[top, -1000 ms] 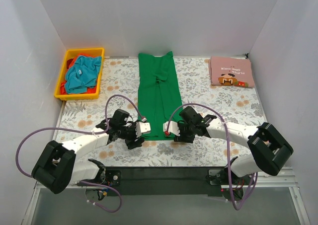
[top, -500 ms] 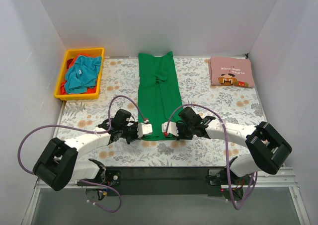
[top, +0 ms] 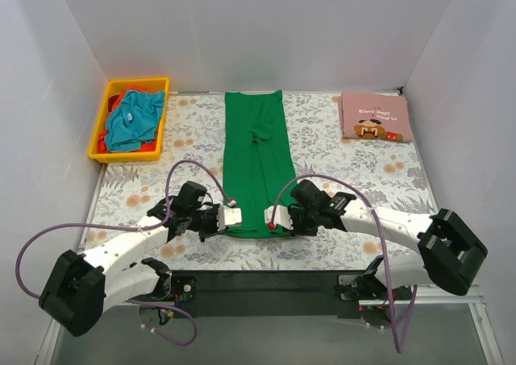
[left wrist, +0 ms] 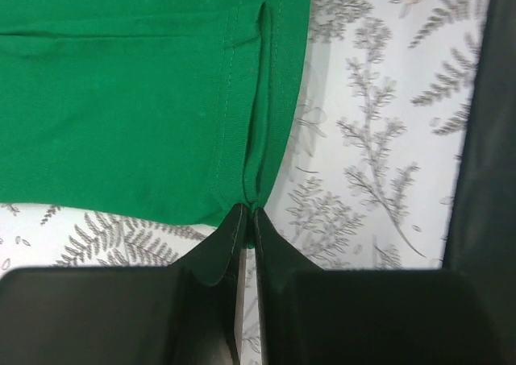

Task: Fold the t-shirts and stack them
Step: Fold the tshirt

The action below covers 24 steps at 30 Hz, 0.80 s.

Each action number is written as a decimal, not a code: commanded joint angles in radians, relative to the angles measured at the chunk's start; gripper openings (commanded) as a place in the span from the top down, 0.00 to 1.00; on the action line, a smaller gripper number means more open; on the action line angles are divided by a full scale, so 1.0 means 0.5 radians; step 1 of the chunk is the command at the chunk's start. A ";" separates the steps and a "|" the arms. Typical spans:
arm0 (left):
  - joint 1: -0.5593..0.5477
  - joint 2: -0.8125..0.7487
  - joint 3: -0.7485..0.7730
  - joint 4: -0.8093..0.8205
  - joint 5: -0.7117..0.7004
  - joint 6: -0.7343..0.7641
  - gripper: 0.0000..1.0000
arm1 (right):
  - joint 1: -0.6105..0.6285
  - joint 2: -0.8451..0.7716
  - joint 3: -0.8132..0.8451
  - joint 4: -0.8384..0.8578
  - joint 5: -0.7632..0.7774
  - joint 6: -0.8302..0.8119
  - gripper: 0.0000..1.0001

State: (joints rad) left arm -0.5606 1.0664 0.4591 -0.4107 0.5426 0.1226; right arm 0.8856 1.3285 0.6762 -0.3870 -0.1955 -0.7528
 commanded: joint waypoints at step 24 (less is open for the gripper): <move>0.535 0.502 0.778 0.213 0.130 -0.012 1.00 | -0.443 0.487 1.108 -0.389 0.035 -0.436 0.99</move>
State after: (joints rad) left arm -0.3176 1.2640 0.7860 -0.4313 0.5922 0.0872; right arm 0.6918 1.5219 1.1622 -0.5846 -0.1673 -0.8902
